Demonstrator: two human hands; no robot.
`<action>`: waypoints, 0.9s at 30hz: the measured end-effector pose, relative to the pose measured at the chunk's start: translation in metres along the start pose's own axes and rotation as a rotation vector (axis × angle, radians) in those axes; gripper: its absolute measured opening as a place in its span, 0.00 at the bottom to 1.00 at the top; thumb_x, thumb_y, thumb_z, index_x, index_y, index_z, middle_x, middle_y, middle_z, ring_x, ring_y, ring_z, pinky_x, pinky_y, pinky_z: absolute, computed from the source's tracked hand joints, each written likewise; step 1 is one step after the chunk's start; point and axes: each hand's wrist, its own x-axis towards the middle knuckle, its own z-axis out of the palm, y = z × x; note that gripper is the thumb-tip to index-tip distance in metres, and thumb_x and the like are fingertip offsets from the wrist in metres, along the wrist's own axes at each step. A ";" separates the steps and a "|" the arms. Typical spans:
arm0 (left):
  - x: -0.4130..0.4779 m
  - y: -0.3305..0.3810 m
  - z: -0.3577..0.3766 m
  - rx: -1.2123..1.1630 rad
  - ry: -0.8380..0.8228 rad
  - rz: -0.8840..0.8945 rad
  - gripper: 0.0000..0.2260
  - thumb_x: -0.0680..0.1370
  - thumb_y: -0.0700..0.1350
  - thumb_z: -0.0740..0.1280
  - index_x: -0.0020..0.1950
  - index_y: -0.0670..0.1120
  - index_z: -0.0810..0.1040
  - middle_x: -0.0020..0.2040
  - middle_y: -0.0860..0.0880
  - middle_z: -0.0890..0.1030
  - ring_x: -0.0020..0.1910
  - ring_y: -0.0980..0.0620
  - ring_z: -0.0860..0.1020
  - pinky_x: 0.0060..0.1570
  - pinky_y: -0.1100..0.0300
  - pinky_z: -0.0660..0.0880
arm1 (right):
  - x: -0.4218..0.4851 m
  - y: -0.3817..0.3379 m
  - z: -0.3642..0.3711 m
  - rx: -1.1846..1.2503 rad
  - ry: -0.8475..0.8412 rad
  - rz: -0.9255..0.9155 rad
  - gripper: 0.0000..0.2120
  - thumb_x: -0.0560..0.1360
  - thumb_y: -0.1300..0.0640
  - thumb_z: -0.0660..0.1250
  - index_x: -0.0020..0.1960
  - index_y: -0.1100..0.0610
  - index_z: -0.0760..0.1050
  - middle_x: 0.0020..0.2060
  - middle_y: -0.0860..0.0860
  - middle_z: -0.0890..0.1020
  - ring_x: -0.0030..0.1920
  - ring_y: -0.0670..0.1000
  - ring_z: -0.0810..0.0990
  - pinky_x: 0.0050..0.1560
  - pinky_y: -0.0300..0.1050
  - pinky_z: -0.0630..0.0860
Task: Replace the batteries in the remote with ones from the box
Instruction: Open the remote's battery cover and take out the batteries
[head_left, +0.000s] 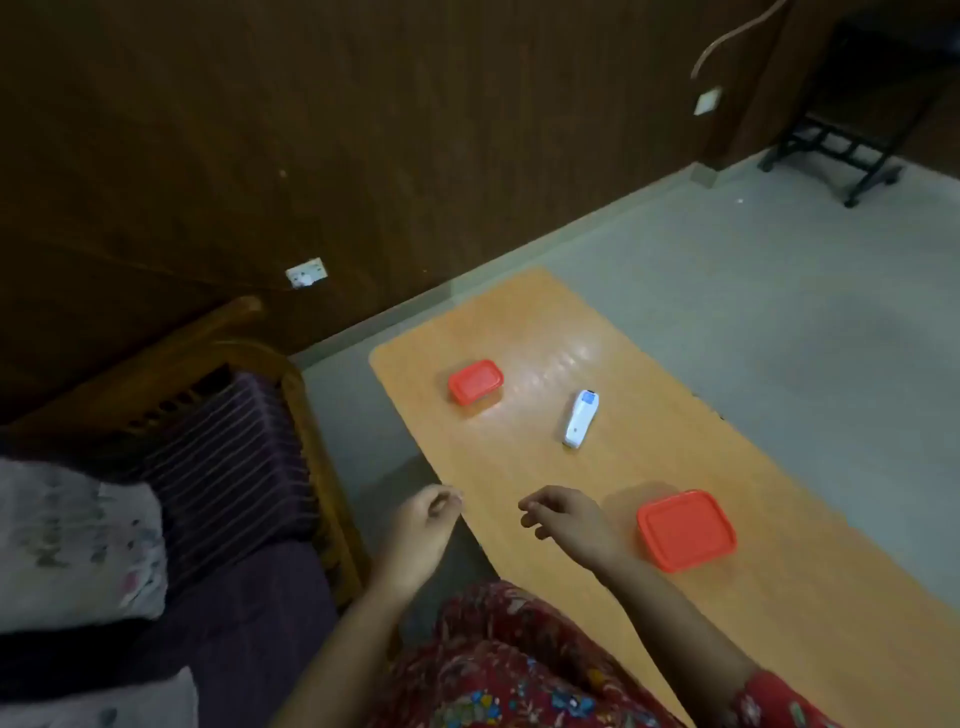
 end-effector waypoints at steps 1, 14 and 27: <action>0.017 0.000 -0.002 0.032 -0.028 0.007 0.11 0.80 0.52 0.60 0.55 0.50 0.79 0.55 0.55 0.80 0.52 0.55 0.78 0.48 0.61 0.73 | 0.012 0.001 0.000 0.038 0.030 0.027 0.11 0.79 0.55 0.59 0.53 0.55 0.80 0.45 0.49 0.84 0.47 0.52 0.82 0.54 0.51 0.78; 0.215 0.022 -0.029 0.310 -0.520 0.220 0.07 0.79 0.49 0.61 0.45 0.58 0.77 0.50 0.54 0.82 0.49 0.52 0.79 0.54 0.53 0.75 | 0.110 -0.036 0.013 0.353 0.513 0.313 0.09 0.77 0.53 0.60 0.51 0.52 0.79 0.42 0.46 0.83 0.46 0.60 0.82 0.51 0.57 0.77; 0.275 -0.049 0.048 0.315 -0.554 0.267 0.06 0.79 0.50 0.60 0.52 0.57 0.76 0.51 0.55 0.82 0.50 0.53 0.79 0.51 0.54 0.76 | 0.183 0.039 0.063 0.518 0.746 0.412 0.09 0.78 0.56 0.59 0.49 0.51 0.78 0.42 0.46 0.83 0.45 0.58 0.82 0.49 0.56 0.78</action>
